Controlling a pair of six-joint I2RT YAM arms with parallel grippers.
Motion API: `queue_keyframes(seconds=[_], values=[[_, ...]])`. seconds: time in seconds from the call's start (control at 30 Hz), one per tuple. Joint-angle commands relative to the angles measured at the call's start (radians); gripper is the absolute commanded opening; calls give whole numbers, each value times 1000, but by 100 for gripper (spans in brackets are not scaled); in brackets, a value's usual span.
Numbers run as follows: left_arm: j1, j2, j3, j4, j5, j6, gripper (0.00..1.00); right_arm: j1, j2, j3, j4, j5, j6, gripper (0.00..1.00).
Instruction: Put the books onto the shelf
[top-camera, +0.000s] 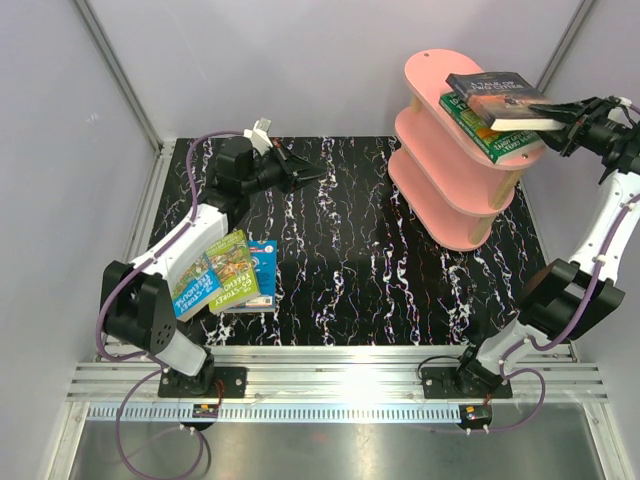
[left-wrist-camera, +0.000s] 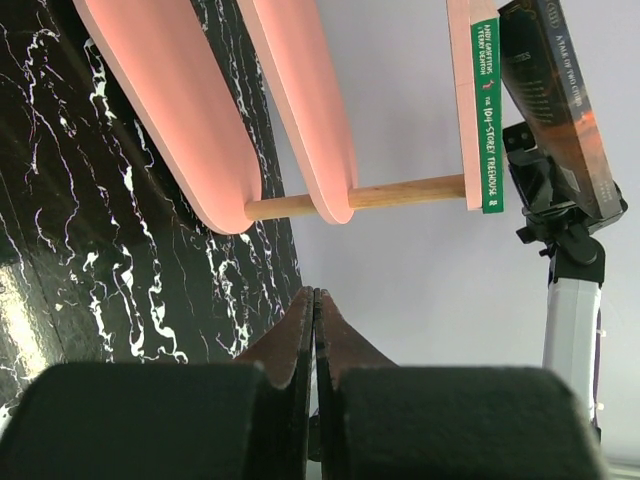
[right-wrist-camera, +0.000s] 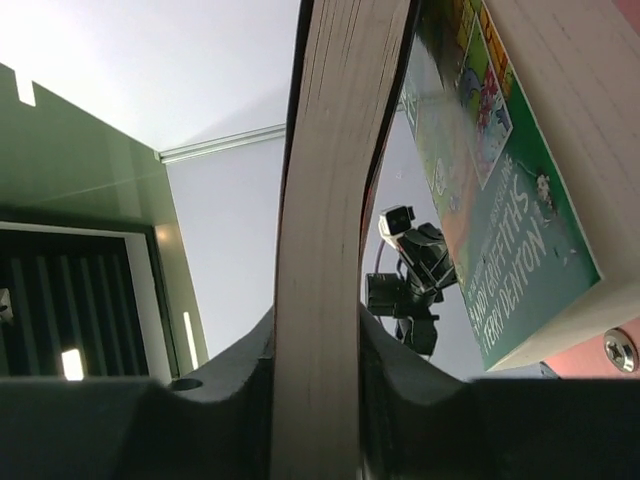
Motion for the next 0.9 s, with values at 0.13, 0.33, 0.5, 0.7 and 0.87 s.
queue_keyframes(seconds=[0.13,0.33,0.5,0.7,0.87], values=[[2,4,-10,68,29,-9,0,-32,-37,53,61,-56,19,99],[2,19,-2,72,34,-12,0,-44,-38,31,70,-55,20,100],[3,30,-1,71,38,-13,0,-81,-32,36,55,-50,17,100],[2,53,7,74,44,-21,0,-95,17,122,-136,-21,-75,100],[0,72,18,77,50,-29,0,-93,142,395,-638,98,-481,100]])
